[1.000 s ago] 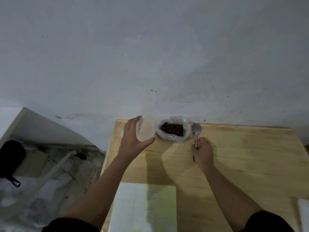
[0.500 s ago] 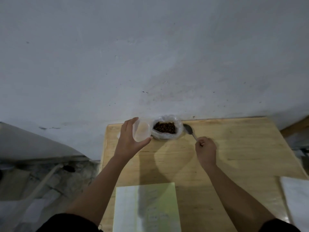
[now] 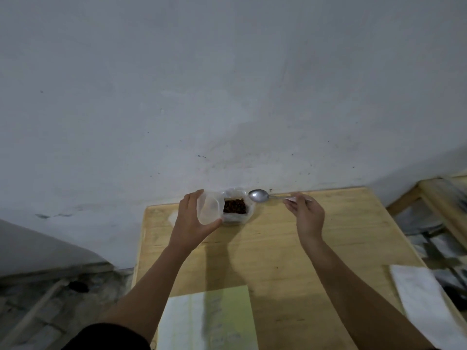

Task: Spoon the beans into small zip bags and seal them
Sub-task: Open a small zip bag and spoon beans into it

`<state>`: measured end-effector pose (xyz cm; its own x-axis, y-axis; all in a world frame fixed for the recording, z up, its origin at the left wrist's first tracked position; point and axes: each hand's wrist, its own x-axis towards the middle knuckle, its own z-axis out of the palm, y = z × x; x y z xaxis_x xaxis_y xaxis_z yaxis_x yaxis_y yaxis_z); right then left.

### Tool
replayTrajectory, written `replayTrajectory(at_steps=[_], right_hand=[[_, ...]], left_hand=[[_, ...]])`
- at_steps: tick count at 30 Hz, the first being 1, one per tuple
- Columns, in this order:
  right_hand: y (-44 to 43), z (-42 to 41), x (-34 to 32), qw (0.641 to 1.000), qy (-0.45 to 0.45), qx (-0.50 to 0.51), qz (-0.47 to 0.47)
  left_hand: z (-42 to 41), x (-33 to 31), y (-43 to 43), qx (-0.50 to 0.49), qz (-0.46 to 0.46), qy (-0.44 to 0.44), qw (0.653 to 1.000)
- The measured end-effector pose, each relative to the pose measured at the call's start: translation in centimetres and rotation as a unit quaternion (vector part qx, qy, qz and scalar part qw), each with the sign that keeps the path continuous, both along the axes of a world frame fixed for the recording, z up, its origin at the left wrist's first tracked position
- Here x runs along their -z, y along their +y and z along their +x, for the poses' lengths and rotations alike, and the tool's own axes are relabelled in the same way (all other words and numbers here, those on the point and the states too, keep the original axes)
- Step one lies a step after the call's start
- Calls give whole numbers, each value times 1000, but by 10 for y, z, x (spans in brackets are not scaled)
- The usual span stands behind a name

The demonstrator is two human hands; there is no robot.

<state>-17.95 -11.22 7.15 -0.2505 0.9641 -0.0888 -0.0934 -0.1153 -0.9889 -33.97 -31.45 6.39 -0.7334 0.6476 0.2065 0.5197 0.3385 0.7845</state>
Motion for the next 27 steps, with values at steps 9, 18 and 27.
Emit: replayTrajectory(at_steps=[9,18,27], right_hand=[[-25,-46,16,965,-183,-152,109],[-26,-62,38,981,-113,-64,-143],[6,-38,15,977,-23,-25,-211]], left_hand=[[-10,6,-9,-10,-48,44,998],[-15,10,-22,-16,-94,63,993],[-5,8,0,-19,-121,67,990]])
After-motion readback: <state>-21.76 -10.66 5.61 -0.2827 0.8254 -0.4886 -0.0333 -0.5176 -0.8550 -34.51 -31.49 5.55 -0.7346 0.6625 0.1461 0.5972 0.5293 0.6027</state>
